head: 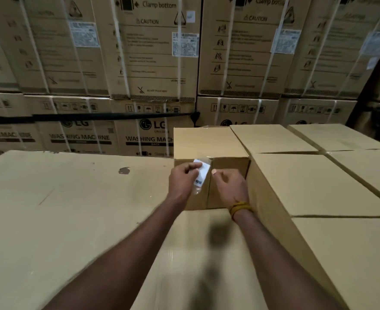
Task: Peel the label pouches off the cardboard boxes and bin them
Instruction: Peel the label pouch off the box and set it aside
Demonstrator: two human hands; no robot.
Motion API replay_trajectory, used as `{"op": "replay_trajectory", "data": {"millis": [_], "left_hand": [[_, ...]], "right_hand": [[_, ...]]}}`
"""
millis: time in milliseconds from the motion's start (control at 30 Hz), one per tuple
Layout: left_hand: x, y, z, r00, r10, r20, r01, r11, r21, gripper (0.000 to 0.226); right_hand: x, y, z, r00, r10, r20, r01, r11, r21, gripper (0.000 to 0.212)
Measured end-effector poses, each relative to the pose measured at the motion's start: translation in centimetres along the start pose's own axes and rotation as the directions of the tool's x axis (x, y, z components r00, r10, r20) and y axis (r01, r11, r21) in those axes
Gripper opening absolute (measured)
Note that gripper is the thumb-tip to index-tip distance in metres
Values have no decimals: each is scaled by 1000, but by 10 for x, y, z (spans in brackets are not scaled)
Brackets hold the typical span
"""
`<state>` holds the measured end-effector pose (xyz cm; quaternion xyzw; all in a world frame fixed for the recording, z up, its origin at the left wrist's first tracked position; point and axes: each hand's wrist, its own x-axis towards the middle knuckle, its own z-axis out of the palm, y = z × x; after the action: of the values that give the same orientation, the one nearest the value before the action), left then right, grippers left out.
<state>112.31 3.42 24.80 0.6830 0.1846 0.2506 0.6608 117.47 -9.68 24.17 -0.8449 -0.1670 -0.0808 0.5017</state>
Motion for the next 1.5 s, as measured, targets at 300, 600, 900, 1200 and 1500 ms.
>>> {"op": "replay_trajectory", "data": {"millis": [300,600,900,1200,1500], "left_hand": [[-243,-30,-59,953,-303,-26,299,948,-112,29],[-475,-49,-122,866,-454,209,449,891,74,14],[-643,-46,-158,669,-615,417,701,708,-80,6],[-744,-57,-125,515,-697,499,805,593,-3,15],[-828,-95,-41,411,-801,436,840,519,161,10]], "right_hand": [[-248,0,-13,935,270,231,-325,913,247,7],[-494,4,-67,967,233,100,-227,971,-70,12],[-679,-17,-123,996,-75,-57,39,877,-480,21],[-793,21,-195,992,-120,-41,65,755,-653,19],[-865,87,-272,984,135,-117,-172,891,-420,30]]}}
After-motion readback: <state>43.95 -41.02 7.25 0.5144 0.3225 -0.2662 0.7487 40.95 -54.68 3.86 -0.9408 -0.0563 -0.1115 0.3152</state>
